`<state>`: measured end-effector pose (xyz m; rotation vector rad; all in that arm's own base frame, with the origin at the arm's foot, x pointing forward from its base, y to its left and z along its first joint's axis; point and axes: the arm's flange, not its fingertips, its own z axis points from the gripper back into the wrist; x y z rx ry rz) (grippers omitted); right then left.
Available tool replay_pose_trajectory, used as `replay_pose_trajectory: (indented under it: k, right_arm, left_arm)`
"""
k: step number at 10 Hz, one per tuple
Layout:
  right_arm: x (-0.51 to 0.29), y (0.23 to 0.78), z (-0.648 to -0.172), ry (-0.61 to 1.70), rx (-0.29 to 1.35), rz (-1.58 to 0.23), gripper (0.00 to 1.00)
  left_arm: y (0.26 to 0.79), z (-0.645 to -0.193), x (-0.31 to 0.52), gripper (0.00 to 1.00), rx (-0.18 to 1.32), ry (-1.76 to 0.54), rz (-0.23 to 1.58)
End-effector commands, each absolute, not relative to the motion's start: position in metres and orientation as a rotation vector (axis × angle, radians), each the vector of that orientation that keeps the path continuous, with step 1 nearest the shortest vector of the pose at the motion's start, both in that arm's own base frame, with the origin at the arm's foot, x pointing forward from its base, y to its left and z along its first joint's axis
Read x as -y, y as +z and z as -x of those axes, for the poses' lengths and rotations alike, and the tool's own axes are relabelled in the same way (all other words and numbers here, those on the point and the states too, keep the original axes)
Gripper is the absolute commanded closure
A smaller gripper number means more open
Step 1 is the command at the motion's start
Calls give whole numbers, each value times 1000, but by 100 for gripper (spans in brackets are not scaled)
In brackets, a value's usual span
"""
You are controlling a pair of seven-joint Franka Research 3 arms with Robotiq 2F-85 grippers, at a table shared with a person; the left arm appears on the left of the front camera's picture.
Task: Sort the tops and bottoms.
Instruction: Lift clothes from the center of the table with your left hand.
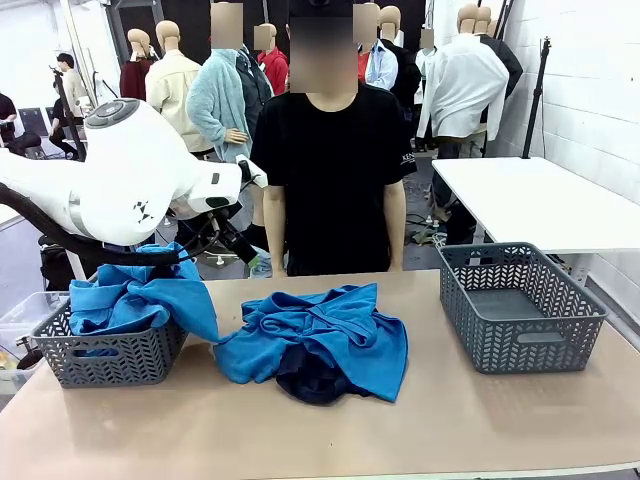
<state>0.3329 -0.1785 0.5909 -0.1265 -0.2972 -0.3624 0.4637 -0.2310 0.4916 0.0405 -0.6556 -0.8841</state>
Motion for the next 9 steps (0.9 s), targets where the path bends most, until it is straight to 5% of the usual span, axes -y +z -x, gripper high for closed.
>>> replay_pose_trajectory:
  k: [1, 9]
  right_arm:
    - [175, 587, -331, -389, 295, 126, 0]
    - [175, 587, -331, -389, 295, 126, 0]
  left_arm:
    - [477, -483, 231, 0, 624, -885, -22]
    - [400, -530, 265, 0, 446, -931, -38]
